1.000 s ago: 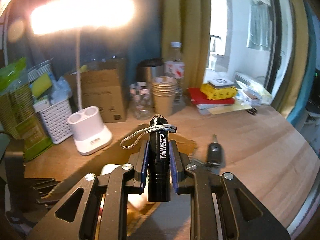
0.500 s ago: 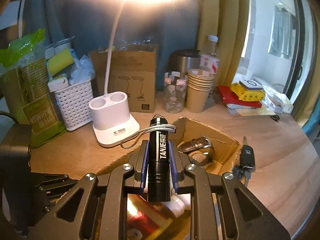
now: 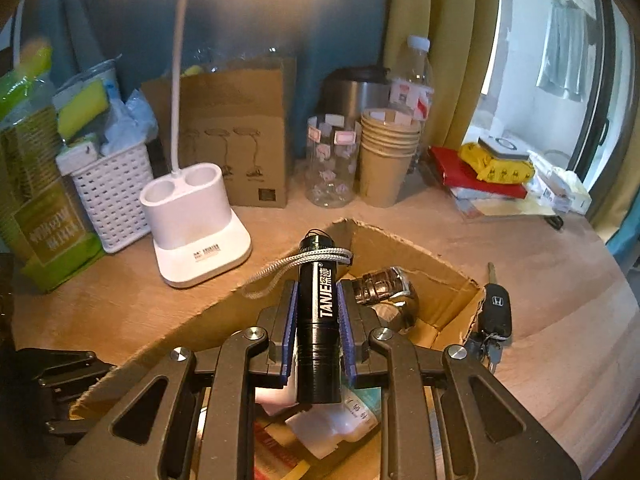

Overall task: Organize rigid objects
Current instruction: 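Lift the flashlight with the right tool, lower it into the box, release, then move the right tool to the black car key and close on it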

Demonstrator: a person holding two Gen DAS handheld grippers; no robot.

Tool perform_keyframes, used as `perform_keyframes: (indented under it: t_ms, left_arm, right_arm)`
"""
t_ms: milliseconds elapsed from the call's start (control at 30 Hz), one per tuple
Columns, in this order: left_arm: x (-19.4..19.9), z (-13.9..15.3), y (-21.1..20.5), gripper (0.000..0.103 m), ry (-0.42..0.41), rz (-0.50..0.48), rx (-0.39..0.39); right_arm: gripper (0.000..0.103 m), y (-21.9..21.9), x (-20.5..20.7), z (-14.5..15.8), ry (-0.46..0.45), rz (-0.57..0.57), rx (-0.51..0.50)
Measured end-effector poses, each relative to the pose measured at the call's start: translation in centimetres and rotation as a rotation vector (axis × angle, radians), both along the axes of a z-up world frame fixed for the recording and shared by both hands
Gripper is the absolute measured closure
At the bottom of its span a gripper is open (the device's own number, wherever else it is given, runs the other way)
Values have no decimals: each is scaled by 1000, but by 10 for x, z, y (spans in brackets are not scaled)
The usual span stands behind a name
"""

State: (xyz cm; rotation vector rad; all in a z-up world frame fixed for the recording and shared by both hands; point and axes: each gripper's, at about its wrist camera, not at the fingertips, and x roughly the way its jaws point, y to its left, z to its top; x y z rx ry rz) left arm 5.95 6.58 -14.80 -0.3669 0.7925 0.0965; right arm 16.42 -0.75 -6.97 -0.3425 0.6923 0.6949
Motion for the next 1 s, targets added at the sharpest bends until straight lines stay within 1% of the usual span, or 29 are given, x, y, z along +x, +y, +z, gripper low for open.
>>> perform_keyframes:
  t_ms: [200, 300, 700, 833, 1000]
  left_arm:
    - [0, 0, 0, 89, 0, 0, 0]
    - [0, 0, 0, 89, 0, 0, 1]
    - [0, 0, 0, 89, 0, 0, 0]
    - [0, 0, 0, 89, 0, 0, 0]
    - [0, 0, 0, 89, 0, 0, 1]
  right_arm:
    - [82, 6, 4, -5, 14, 21, -33]
    - [82, 11, 5, -8, 13, 35, -74]
    - [79, -2, 7, -1, 21, -7, -21]
    - [73, -13, 6, 5, 14, -24, 11]
    - [72, -36, 9, 14, 0, -73, 41]
